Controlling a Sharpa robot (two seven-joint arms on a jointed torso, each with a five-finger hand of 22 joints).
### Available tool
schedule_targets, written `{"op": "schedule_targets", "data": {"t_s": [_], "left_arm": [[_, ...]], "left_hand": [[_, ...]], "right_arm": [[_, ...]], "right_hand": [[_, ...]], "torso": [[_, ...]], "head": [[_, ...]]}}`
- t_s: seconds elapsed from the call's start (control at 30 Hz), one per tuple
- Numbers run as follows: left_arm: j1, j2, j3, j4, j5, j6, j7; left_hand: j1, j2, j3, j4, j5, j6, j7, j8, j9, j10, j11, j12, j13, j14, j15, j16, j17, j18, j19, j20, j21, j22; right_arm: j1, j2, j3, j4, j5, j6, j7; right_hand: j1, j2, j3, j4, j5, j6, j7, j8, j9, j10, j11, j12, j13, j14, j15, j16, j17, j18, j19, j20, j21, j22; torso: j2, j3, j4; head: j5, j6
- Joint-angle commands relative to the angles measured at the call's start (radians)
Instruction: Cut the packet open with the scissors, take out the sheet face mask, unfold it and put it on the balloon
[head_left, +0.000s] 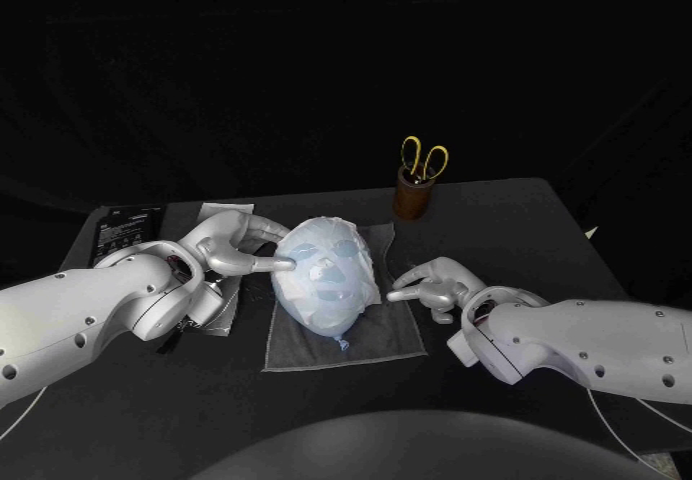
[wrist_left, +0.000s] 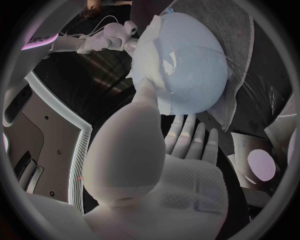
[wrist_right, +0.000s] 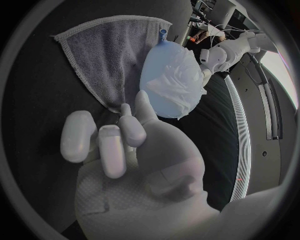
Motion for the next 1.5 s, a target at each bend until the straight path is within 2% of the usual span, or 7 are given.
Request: {"op": "schedule_targets", "data": {"t_s": [0.03,0.27,0.4,0.53,0.63,1.03,1.5], "left_arm": [[-0.003,0.005,-0.003,0.002,-0.001,0.026,-0.006],[-0.003,0.006,-0.003,0.001,0.033,0.028,-0.002],[-0.003,0.006,-0.003,-0.001,0.078,0.031,0.011],[-0.004,0.005,-0.003,-0.001,0.128,0.045,0.045],[-0.004,0.002,-0.003,0.000,0.157,0.054,0.069],[-0.004,-0.037,0.001,0.011,0.266,0.067,0.145],[-0.004,-0.103,0.003,0.001,0.326,0.080,0.172]], "left_hand": [[-0.001,0.007,0.005,0.000,-0.001,-0.002,0.079,0.006,0.001,0.005,0.001,-0.007,0.001,0.006,0.001,-0.006,0.001,0.018,-0.005,0.002,0.002,-0.001],[-0.003,0.002,0.001,0.001,-0.001,-0.005,0.080,0.006,-0.001,0.006,0.003,-0.011,0.001,-0.003,0.003,-0.014,0.000,0.020,-0.006,0.002,0.002,-0.003],[-0.008,-0.005,-0.009,0.001,-0.001,-0.010,0.084,0.004,-0.003,0.006,0.006,-0.016,0.001,-0.010,0.006,-0.021,-0.002,0.020,-0.007,0.003,0.003,-0.005],[-0.022,-0.016,-0.034,0.002,0.000,-0.013,0.088,0.004,-0.005,0.010,0.012,-0.021,0.002,-0.014,0.012,-0.028,-0.002,0.019,-0.008,0.004,0.003,-0.008],[-0.032,-0.026,-0.065,0.002,0.000,-0.014,0.091,0.004,-0.006,0.014,0.015,-0.024,0.002,-0.015,0.017,-0.032,-0.002,0.015,-0.009,0.004,0.003,-0.011],[-0.050,-0.044,-0.116,0.003,0.002,-0.009,0.092,0.007,-0.006,0.022,0.019,-0.031,0.002,-0.024,0.022,-0.045,-0.004,0.005,-0.017,0.004,0.002,-0.019],[-0.044,-0.022,-0.088,0.002,0.001,0.018,0.092,0.018,0.001,0.039,0.018,-0.030,0.003,0.008,0.019,-0.038,0.002,-0.003,-0.004,0.005,0.006,-0.018]], "right_arm": [[0.000,-0.001,0.000,-0.002,-0.016,0.013,0.043],[0.000,-0.018,0.000,0.006,0.000,0.006,0.123],[0.000,-0.030,0.001,0.013,0.029,-0.009,0.185],[0.018,-0.040,0.003,0.012,0.073,-0.009,0.286],[0.041,-0.040,0.004,0.001,0.092,0.002,0.338],[0.136,-0.004,0.008,-0.078,0.077,0.056,0.459],[0.198,0.076,0.012,-0.162,-0.121,0.070,0.478]], "right_hand": [[-0.037,-0.024,-0.060,0.007,-0.002,-0.075,0.020,-0.019,-0.013,-0.010,0.010,-0.098,0.314,0.022,0.007,-0.069,0.021,0.036,-0.078,0.013,-0.121,0.006],[-0.036,-0.018,-0.144,0.006,-0.003,-0.118,0.028,0.021,-0.008,-0.102,0.019,-0.283,0.169,-0.016,0.017,-0.119,-0.045,0.051,-0.121,0.027,-0.205,-0.041],[-0.004,0.015,-0.170,-0.006,0.001,-0.105,0.018,0.068,0.000,-0.173,0.011,-0.439,0.039,-0.050,0.009,-0.174,-0.116,0.065,-0.155,0.022,-0.278,-0.084],[0.068,0.055,-0.171,-0.010,0.002,-0.094,0.012,0.117,-0.005,-0.261,0.005,-0.640,-0.143,-0.182,0.006,-0.387,-0.357,0.104,-0.292,0.019,-0.532,-0.230],[0.106,0.075,-0.171,-0.011,0.001,-0.070,0.010,0.134,-0.018,-0.283,0.007,-0.730,-0.238,-0.278,0.007,-0.568,-0.529,0.104,-0.310,0.021,-0.594,-0.279],[0.167,0.099,-0.168,-0.009,0.002,0.051,0.024,0.057,-0.140,-0.178,0.026,-1.085,-0.701,-0.277,0.033,-0.989,-0.728,0.104,-0.297,0.042,-0.848,-0.538],[0.147,0.094,-0.170,-0.009,-0.003,0.074,0.044,0.013,-0.184,-0.193,0.055,-1.174,-0.836,-0.330,0.070,-1.171,-0.794,0.099,-0.335,0.079,-0.966,-0.660]], "torso": [[0.000,0.0001,0.0004],[-0.001,-0.0006,0.0005],[-0.002,-0.0004,0.0000],[-0.005,-0.0008,0.0005],[-0.008,-0.0019,0.0011],[-0.011,-0.0032,0.0026],[-0.012,-0.0029,0.0036]], "head": [[0.012,0.000],[0.025,0.000],[0.039,0.000],[0.054,0.000],[0.060,0.000],[0.105,0.007],[0.166,0.017]]}}
